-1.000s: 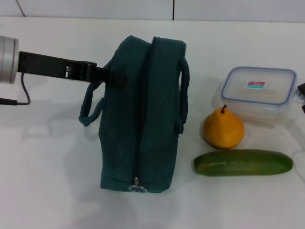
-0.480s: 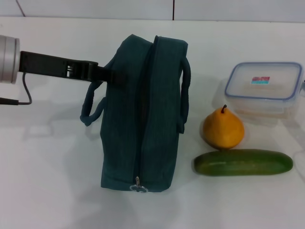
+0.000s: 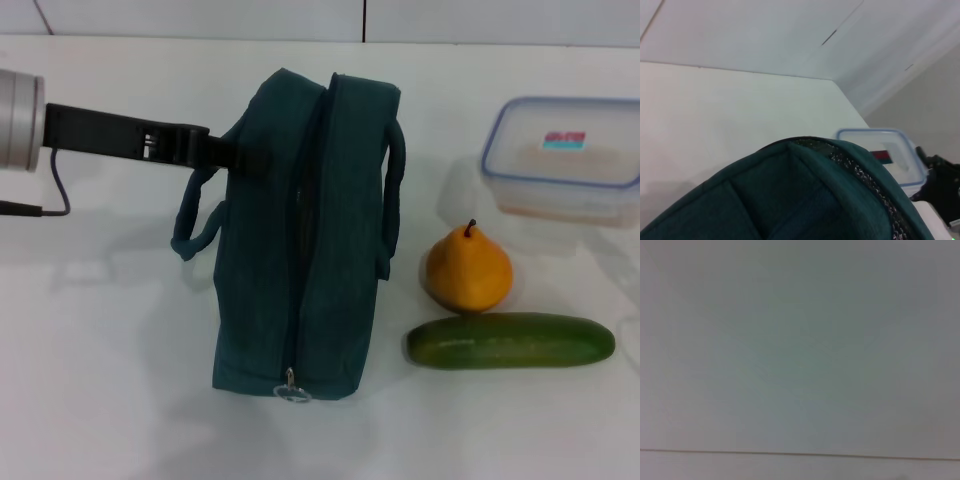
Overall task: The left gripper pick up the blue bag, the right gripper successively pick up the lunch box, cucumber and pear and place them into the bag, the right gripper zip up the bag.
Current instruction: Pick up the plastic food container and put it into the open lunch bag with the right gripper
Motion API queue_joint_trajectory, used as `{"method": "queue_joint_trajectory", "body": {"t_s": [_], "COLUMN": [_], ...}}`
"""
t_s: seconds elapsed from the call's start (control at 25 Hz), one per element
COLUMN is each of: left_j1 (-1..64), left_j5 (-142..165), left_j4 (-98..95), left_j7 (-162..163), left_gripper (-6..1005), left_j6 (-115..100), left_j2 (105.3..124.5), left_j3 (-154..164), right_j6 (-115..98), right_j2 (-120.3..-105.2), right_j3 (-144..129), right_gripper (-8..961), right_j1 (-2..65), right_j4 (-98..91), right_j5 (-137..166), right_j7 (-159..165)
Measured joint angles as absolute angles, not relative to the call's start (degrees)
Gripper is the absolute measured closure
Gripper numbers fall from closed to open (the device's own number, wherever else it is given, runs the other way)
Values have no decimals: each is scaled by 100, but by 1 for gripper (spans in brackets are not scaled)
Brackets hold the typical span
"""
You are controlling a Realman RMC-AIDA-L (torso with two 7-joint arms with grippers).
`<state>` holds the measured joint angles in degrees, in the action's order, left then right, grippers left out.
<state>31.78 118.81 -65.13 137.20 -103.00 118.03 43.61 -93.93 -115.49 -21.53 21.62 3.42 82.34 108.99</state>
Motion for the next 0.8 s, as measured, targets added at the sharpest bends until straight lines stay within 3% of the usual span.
{"method": "queue_joint_trajectory", "body": {"t_s": [0.8], "left_j1": [3442], "left_j5": [11933], "left_j4": [-6565], "left_j7": [13711], "left_gripper": [957], "left_j6": [-10057], "left_j2": [11803], "left_j3": [4540], "right_j6": [-10412], "right_j2": [-11580], "right_j3": [-2170], "right_gripper": [859], "right_j1": [2666], "right_j4": [98], "right_j5": [7799], "right_j7": [11500]}}
